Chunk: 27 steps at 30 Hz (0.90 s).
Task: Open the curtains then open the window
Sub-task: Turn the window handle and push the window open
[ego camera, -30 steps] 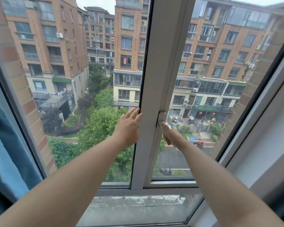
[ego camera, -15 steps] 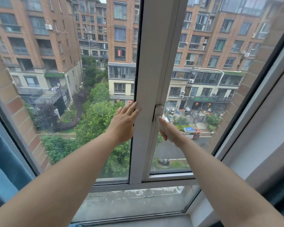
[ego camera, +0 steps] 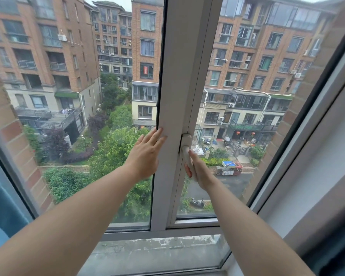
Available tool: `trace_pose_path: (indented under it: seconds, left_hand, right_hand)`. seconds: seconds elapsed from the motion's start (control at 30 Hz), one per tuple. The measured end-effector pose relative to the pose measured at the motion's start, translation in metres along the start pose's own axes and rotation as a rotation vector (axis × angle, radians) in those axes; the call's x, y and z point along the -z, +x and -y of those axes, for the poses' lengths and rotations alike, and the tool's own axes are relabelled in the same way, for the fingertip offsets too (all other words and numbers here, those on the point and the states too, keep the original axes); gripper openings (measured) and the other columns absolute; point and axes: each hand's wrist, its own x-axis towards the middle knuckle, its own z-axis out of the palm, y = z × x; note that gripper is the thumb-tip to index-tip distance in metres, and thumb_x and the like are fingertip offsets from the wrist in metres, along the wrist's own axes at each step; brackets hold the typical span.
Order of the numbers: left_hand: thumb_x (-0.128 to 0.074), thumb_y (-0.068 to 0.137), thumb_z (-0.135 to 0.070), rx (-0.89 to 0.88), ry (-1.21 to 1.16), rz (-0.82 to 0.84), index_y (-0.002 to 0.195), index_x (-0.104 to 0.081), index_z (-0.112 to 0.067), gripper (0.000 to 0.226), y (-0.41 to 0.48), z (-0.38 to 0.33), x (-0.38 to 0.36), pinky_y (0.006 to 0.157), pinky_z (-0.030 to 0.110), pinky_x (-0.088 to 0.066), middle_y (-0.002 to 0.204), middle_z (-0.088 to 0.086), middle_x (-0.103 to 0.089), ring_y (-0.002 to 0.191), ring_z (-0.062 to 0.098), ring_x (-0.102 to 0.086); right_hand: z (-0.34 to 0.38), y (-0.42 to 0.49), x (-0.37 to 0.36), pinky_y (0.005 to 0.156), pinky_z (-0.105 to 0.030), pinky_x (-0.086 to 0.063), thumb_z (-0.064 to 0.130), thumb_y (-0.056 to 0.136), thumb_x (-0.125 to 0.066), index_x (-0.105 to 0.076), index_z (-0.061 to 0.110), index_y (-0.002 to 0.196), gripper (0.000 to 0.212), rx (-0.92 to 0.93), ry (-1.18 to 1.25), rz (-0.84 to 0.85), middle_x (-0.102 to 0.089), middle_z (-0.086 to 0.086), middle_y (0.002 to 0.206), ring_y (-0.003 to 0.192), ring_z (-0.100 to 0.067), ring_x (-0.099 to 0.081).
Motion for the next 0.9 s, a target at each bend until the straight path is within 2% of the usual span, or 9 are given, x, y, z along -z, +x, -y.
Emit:
trace_pose_path:
  seconds: [0.17, 0.37, 0.47, 0.5, 0.53, 0.57, 0.6, 0.77, 0.9]
  left_hand:
    - [-0.041, 0.085, -0.01, -0.001, 0.006, 0.009, 0.148, -0.008, -0.02, 0.073, 0.001, 0.0, 0.0, 0.117, 0.037, 0.002, 0.159, 0.002, 0.004, 0.146, 0.019, 0.004]
    - [-0.04, 0.085, -0.01, -0.004, 0.037, 0.022, 0.148, -0.005, -0.02, 0.073, 0.006, -0.005, 0.004, 0.117, 0.037, 0.003, 0.159, 0.001, 0.007, 0.146, 0.018, 0.008]
    - [-0.038, 0.086, -0.009, -0.019, 0.095, 0.002, 0.148, -0.002, -0.019, 0.073, 0.007, -0.006, 0.003, 0.115, 0.038, 0.01, 0.157, 0.001, 0.012, 0.143, 0.018, 0.018]
    - [-0.037, 0.086, -0.007, -0.027, 0.107, -0.008, 0.148, -0.002, -0.018, 0.073, 0.006, -0.006, 0.003, 0.114, 0.038, 0.013, 0.156, 0.001, 0.015, 0.141, 0.017, 0.022]
    - [-0.037, 0.085, -0.006, -0.037, 0.116, -0.022, 0.148, -0.002, -0.018, 0.073, 0.007, -0.005, 0.003, 0.114, 0.038, 0.014, 0.154, 0.0, 0.018, 0.14, 0.017, 0.025]
    - [-0.036, 0.085, -0.005, -0.05, 0.127, -0.029, 0.148, -0.001, -0.018, 0.073, 0.008, -0.004, 0.003, 0.114, 0.039, 0.015, 0.152, -0.001, 0.021, 0.138, 0.017, 0.026]
    - [-0.037, 0.085, -0.005, -0.063, 0.139, -0.032, 0.148, -0.001, -0.018, 0.073, 0.009, -0.003, 0.003, 0.113, 0.039, 0.015, 0.149, -0.002, 0.024, 0.138, 0.018, 0.027]
    - [-0.038, 0.085, -0.003, -0.149, 0.226, -0.04, 0.148, 0.0, -0.018, 0.076, 0.013, 0.005, 0.004, 0.111, 0.041, 0.018, 0.148, 0.0, 0.025, 0.138, 0.02, 0.028]
    - [-0.041, 0.082, 0.0, -0.188, 0.289, -0.048, 0.148, 0.001, -0.018, 0.08, 0.018, 0.009, 0.003, 0.11, 0.043, 0.019, 0.15, 0.001, 0.022, 0.136, 0.021, 0.03]
  right_hand:
    - [-0.004, 0.004, 0.0, 0.052, -0.027, -0.025, 0.037, 0.1, -0.021, -0.034, 0.014, 0.056, 0.052, -0.003, 0.044, -0.043, -0.031, -0.007, 0.051, 0.038, -0.01, -0.03]
    - [-0.007, 0.002, 0.003, 0.061, -0.026, -0.029, 0.039, 0.099, -0.019, -0.034, 0.014, 0.054, 0.053, -0.011, 0.078, 0.009, -0.034, -0.007, 0.055, 0.048, -0.012, -0.034]
    - [-0.016, 0.001, 0.013, 0.071, -0.026, -0.031, 0.049, 0.096, -0.026, -0.046, 0.006, 0.072, 0.053, 0.006, 0.1, 0.093, -0.036, -0.003, 0.066, 0.062, -0.015, -0.036]
    - [-0.019, -0.001, 0.014, 0.076, -0.026, -0.031, 0.053, 0.095, -0.028, -0.027, 0.018, 0.079, 0.039, 0.004, 0.066, 0.12, -0.035, -0.001, 0.069, 0.065, -0.015, -0.034]
    - [-0.019, 0.0, 0.016, 0.077, -0.026, -0.03, 0.056, 0.094, -0.029, -0.02, 0.009, 0.111, 0.051, 0.004, 0.033, 0.136, -0.034, 0.001, 0.07, 0.067, -0.015, -0.032]
    - [-0.017, -0.002, 0.018, 0.075, -0.026, -0.03, 0.06, 0.091, -0.031, -0.026, 0.02, 0.077, 0.043, -0.007, -0.026, 0.148, -0.034, 0.001, 0.069, 0.066, -0.015, -0.031]
    - [-0.014, 0.0, 0.02, 0.073, -0.025, -0.03, 0.063, 0.086, -0.033, -0.046, 0.012, 0.071, 0.055, -0.012, -0.041, 0.161, -0.035, 0.001, 0.068, 0.066, -0.015, -0.031]
    - [-0.006, 0.002, 0.029, 0.079, -0.035, -0.035, 0.057, 0.093, -0.032, -0.047, 0.016, 0.073, 0.048, -0.104, -0.183, 0.198, -0.046, 0.0, 0.073, 0.069, -0.016, -0.041]
    - [-0.002, 0.004, 0.026, 0.066, -0.03, -0.037, 0.056, 0.094, -0.025, -0.044, 0.017, 0.069, 0.05, -0.079, -0.408, 0.116, -0.045, 0.002, 0.063, 0.059, -0.014, -0.04]
